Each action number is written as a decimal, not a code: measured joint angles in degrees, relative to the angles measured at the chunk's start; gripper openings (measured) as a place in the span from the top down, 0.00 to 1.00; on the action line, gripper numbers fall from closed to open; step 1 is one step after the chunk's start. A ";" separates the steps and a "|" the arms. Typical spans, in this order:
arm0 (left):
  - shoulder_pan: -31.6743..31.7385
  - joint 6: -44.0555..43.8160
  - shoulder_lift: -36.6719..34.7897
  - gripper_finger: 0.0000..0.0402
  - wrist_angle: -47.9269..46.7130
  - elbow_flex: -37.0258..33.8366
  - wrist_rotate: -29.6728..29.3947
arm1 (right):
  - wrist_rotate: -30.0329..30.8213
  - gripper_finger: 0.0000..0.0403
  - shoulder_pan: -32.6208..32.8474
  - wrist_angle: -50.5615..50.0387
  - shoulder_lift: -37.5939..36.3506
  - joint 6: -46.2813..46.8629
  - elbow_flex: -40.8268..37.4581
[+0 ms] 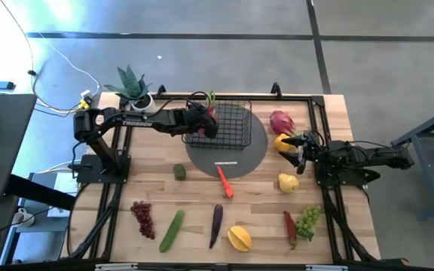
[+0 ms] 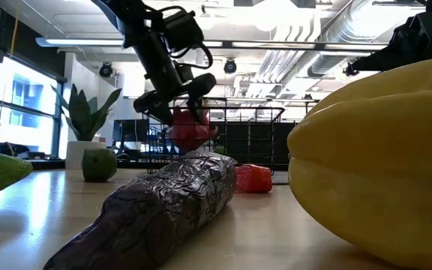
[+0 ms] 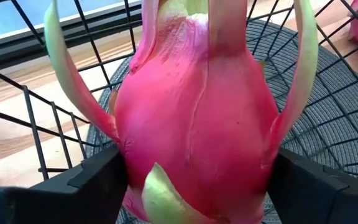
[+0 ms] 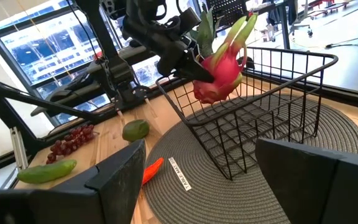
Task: Build produce basket
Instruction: Put the left pink dragon fruit into the black wire basket, then put the pink dragon fruit into the black wire basket
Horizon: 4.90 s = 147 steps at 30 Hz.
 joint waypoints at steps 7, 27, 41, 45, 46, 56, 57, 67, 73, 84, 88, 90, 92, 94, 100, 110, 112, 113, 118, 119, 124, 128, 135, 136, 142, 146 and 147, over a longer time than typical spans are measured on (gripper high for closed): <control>0.72 -0.12 -0.04 0.13 0.63 -0.01 -0.03 | 0.00 0.29 -0.01 0.02 0.00 0.00 0.00; 1.23 -2.43 -0.15 0.01 1.20 0.03 0.13 | -0.01 0.29 0.00 0.02 0.00 0.00 0.00; 0.48 -2.00 -1.40 0.00 -0.72 -0.02 2.82 | 0.00 0.29 -0.01 0.02 0.00 0.00 0.00; 0.34 -1.91 -3.03 0.00 -4.11 0.72 4.05 | -0.02 0.29 0.00 0.02 0.00 0.00 0.00; 0.45 -1.31 -3.18 0.00 -6.40 1.24 4.85 | 0.00 0.29 0.00 0.02 0.00 0.00 0.00; 2.13 0.32 -3.42 0.00 -19.10 7.42 7.10 | 0.00 0.29 0.00 0.00 0.02 0.00 0.00; 2.50 0.15 -3.42 0.00 -19.63 7.42 8.59 | 0.00 0.29 -0.02 0.01 0.02 0.00 0.00; 3.13 -0.82 -3.38 0.00 -19.66 7.37 12.10 | 0.00 0.29 -0.01 0.01 0.01 0.00 -0.01; 3.13 -0.13 -3.36 0.00 -20.03 7.50 12.86 | 0.00 0.29 -0.01 0.00 0.02 0.00 0.00; 3.88 2.29 -3.14 0.00 -25.09 11.39 11.62 | 0.00 0.29 -0.02 0.01 0.00 0.00 0.00; 3.80 2.83 -3.05 0.00 -25.24 11.31 12.02 | -0.01 0.29 -0.02 0.01 0.00 0.00 0.00; 3.91 3.16 -3.05 0.00 -25.24 11.29 12.36 | -0.01 0.29 -0.01 0.01 0.00 0.00 0.00; 4.27 3.26 -3.05 0.00 -25.05 11.29 13.32 | -0.01 0.29 0.00 0.01 0.01 0.00 0.00; 4.68 5.31 -3.05 0.00 -24.71 11.28 15.41 | -0.02 0.29 -0.02 0.02 0.00 0.00 0.00; 4.91 12.74 -3.38 0.00 -20.33 11.28 22.20 | -0.02 0.29 -0.01 0.01 0.01 0.00 -0.01; 3.27 17.04 -5.51 0.00 -15.15 11.26 24.32 | 0.00 0.29 -0.01 0.01 0.02 0.00 0.00; 3.14 16.64 -6.13 0.00 -13.97 11.26 24.28 | -0.02 0.29 -0.02 0.02 0.00 0.00 0.00; 3.09 16.35 -6.28 0.00 -13.50 11.26 24.28 | 0.00 0.29 0.00 0.00 0.00 0.00 0.00; 3.07 12.06 -6.85 0.00 -11.15 11.26 25.58 | 0.00 0.29 0.00 0.02 0.01 0.00 -0.01; 3.05 11.62 -7.00 0.00 -10.62 11.26 25.86 | -0.02 0.29 0.00 0.02 0.00 0.00 0.00; 2.59 8.24 -7.12 0.00 -8.61 11.24 26.20 | 0.00 0.29 0.00 0.01 0.00 0.00 -0.01; 2.18 4.92 -7.36 0.00 -8.51 11.24 26.27 | -0.02 0.29 0.00 0.00 0.00 0.00 0.00; 0.57 -1.33 -9.22 0.00 -8.63 11.26 25.17 | -0.01 0.29 -0.01 0.01 0.01 0.00 0.00; 0.20 -2.18 -9.63 0.00 -8.63 11.26 24.69 | 0.00 0.29 0.00 0.02 0.01 0.00 0.00; -1.63 -6.61 -12.59 0.00 -8.63 11.26 23.73 | 0.79 0.29 -0.02 2.32 0.01 0.02 -0.04; -3.48 -8.72 -15.01 0.00 -10.10 11.26 20.36 | 1.45 0.29 -0.02 4.90 0.00 0.00 -0.04; -3.89 -9.15 -15.62 0.00 -11.05 11.26 19.06 | 1.49 0.29 -0.02 6.04 0.00 0.00 -0.04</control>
